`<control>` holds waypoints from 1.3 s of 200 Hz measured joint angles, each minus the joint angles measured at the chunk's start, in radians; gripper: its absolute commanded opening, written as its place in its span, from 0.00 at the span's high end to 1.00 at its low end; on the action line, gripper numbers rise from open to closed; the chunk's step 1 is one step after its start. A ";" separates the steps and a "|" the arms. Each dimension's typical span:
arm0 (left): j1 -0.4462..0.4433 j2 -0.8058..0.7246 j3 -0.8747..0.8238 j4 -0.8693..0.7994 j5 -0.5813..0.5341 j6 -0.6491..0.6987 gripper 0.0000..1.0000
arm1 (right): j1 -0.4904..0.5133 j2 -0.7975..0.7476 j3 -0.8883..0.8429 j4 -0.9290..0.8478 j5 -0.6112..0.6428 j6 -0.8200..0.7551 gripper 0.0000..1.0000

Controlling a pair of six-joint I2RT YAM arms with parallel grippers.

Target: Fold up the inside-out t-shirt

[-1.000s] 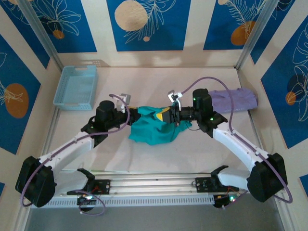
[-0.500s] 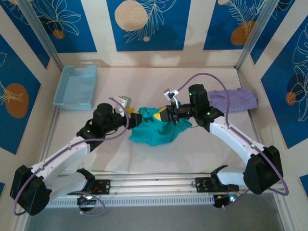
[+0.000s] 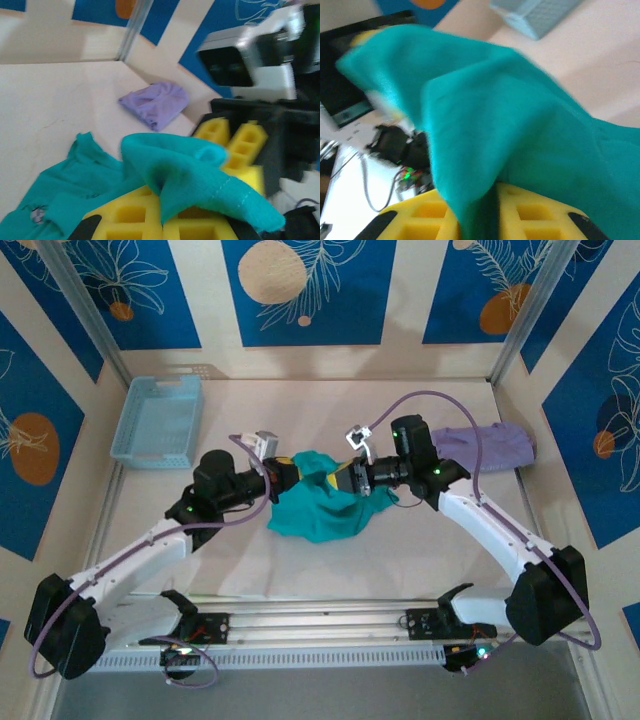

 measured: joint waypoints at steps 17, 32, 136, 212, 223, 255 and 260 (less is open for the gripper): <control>0.000 -0.012 -0.003 0.023 0.030 -0.039 1.00 | 0.023 -0.004 0.001 -0.022 0.118 0.006 0.67; 0.000 -0.018 -0.005 0.030 0.039 -0.060 1.00 | 0.060 -0.010 0.001 -0.035 0.210 0.006 0.62; 0.002 -0.012 -0.007 0.012 -0.013 -0.084 1.00 | 0.110 0.002 -0.003 0.048 0.190 0.061 1.00; 0.057 0.036 0.000 -0.140 -0.136 -0.075 0.76 | 0.031 -0.028 -0.061 0.373 -0.214 0.206 1.00; 0.058 0.049 0.002 -0.157 -0.135 -0.066 0.71 | 0.033 -0.027 -0.062 0.399 -0.243 0.219 1.00; 0.058 0.051 0.009 -0.205 -0.148 -0.023 0.57 | 0.040 -0.002 -0.062 0.435 -0.277 0.229 1.00; 0.058 0.051 0.010 -0.213 -0.155 -0.021 0.55 | 0.040 0.003 -0.062 0.433 -0.275 0.229 1.00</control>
